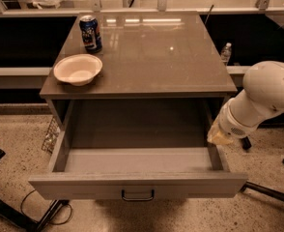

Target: Open top drawer

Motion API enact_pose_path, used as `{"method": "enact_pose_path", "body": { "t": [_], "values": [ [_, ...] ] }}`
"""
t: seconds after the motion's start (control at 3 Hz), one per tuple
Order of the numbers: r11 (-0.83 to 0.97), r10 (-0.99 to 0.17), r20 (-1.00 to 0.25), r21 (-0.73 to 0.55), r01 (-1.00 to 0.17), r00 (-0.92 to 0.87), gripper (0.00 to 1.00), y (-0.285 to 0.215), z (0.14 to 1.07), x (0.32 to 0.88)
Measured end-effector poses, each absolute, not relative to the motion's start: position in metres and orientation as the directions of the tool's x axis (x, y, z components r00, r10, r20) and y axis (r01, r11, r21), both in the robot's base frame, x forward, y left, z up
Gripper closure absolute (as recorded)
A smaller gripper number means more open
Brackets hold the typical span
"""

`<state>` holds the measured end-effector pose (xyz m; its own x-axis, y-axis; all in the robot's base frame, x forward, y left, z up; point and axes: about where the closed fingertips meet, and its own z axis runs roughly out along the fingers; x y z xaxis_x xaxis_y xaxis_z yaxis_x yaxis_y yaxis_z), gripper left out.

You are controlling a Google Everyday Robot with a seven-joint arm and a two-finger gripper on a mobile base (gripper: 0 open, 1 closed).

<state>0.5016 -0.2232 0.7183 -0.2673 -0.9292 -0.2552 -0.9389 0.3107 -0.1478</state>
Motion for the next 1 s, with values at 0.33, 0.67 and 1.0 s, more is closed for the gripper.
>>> {"method": "enact_pose_path", "body": {
  "t": [0.33,0.67,1.0],
  "values": [
    [0.303,-0.924,-0.275,-0.099,-0.948,-0.266,1.0,-0.212,0.686,0.5],
    [0.289,-0.91,-0.319,-0.036,-0.957,-0.263,1.0,-0.195,0.648,0.488],
    [0.286,-0.903,-0.339,-0.022,-0.958,-0.262,1.0,-0.186,0.637,0.463]
  ]
}}
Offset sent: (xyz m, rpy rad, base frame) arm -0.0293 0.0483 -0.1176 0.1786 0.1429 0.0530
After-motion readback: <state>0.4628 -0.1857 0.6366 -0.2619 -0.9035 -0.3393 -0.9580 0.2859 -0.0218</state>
